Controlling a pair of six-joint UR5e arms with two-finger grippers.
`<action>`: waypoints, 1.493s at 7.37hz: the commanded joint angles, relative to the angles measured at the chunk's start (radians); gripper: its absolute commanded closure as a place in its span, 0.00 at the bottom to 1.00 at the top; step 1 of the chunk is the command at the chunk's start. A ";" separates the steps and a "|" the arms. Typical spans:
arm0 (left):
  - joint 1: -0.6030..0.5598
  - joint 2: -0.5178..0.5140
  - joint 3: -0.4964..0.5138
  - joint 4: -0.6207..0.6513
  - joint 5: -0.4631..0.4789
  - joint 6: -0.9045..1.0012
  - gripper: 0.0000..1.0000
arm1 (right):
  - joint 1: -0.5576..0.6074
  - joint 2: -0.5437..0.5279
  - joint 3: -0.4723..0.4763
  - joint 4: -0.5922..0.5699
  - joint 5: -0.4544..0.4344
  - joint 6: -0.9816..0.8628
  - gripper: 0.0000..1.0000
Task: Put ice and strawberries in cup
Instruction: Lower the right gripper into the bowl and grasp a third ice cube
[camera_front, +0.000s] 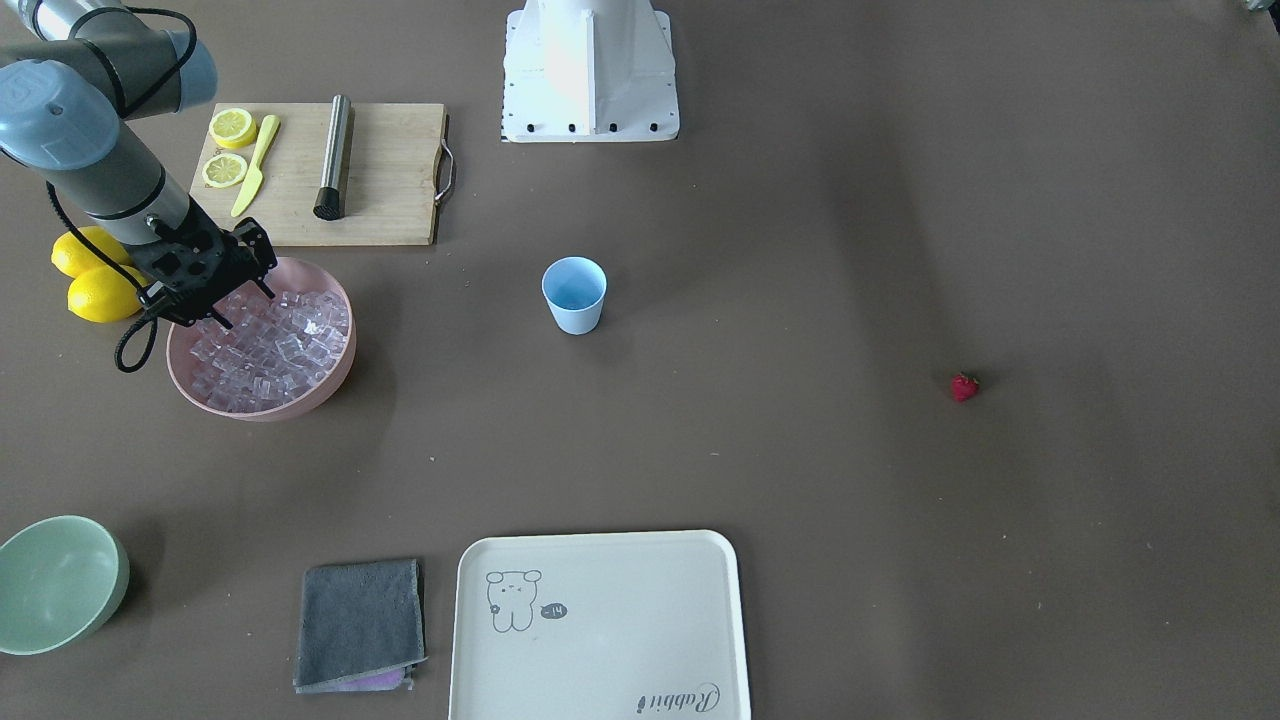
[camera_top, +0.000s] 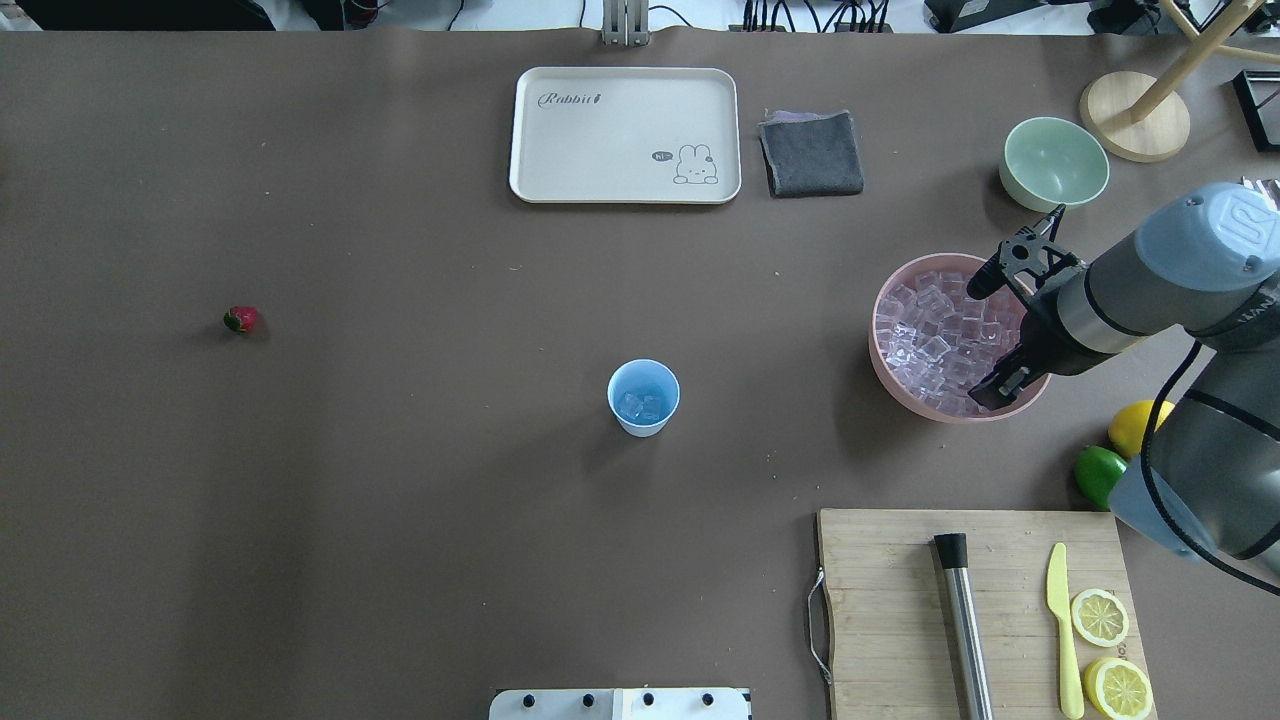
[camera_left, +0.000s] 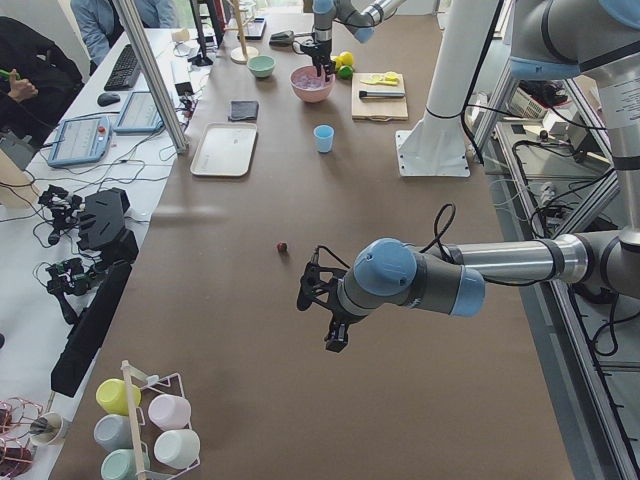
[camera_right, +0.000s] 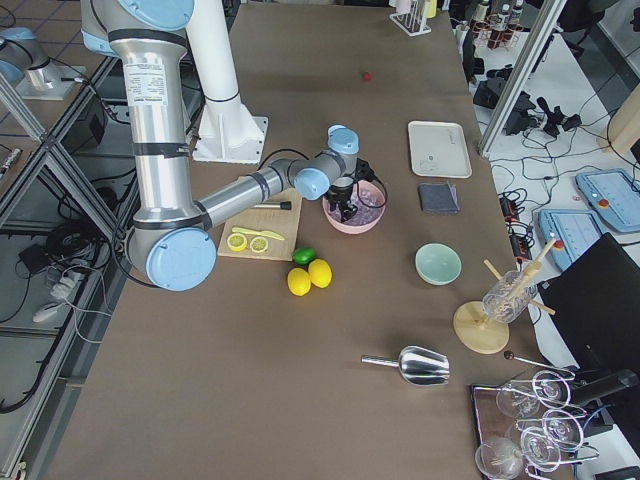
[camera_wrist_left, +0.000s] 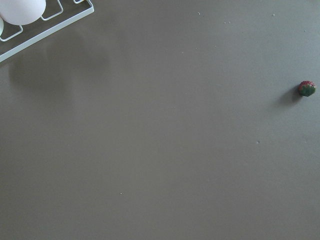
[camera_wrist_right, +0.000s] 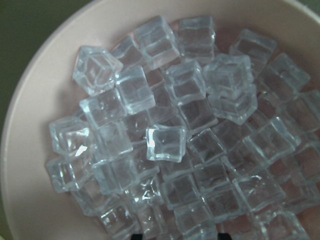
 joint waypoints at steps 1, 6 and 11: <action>-0.008 0.000 0.000 0.000 0.000 0.000 0.02 | 0.000 0.001 -0.006 0.000 0.000 0.000 0.45; -0.008 0.000 0.003 0.000 0.000 0.000 0.02 | 0.001 0.000 -0.007 -0.003 -0.001 -0.018 0.54; -0.014 0.000 0.001 0.000 0.000 0.000 0.02 | 0.006 0.001 0.002 -0.057 0.005 -0.072 1.00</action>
